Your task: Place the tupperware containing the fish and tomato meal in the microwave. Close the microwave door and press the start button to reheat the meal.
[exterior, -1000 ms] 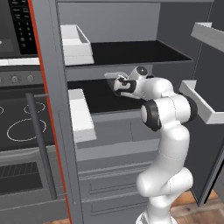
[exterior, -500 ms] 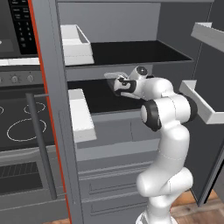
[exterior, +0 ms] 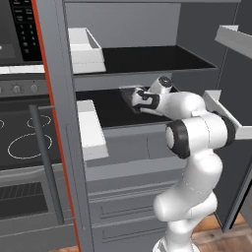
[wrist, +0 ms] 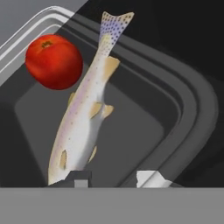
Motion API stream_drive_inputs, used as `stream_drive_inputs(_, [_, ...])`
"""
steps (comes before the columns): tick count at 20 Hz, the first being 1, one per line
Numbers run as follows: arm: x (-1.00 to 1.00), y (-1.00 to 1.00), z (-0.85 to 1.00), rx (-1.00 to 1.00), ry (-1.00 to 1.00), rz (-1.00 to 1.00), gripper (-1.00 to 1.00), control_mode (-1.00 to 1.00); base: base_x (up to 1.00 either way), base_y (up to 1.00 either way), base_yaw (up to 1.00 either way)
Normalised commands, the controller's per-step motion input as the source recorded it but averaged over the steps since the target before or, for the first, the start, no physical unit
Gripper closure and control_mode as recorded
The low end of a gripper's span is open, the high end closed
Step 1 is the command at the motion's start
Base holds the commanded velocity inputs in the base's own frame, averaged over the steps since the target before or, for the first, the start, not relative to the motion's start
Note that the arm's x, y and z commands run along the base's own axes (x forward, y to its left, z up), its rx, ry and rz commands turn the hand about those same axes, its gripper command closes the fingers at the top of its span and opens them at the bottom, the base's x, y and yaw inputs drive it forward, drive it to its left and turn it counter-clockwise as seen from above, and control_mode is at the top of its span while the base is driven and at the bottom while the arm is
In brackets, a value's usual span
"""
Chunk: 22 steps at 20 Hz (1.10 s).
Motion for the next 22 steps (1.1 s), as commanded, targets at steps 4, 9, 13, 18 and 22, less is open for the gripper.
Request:
stream_drive_inputs(4, [-1.00,0.00,0.00,-0.02,0.00,0.00,1.00,-1.00,0.00,0.00,0.00])
stream_drive_inputs(9, [-1.00,0.00,0.00,-0.01,0.00,0.00,1.00,-1.00,0.00,0.00,0.00])
stream_drive_inputs(13, [-1.00,0.00,0.16,-0.04,0.00,0.01,1.00,-1.00,0.00,0.00,0.00])
stream_drive_inputs(18, [-1.00,0.00,0.30,-0.04,0.00,0.04,1.00,-1.00,0.00,0.00,0.00])
stream_drive_inputs(22, [-1.00,0.00,0.35,-0.04,0.00,0.05,1.00,-1.00,0.00,0.00,0.00])
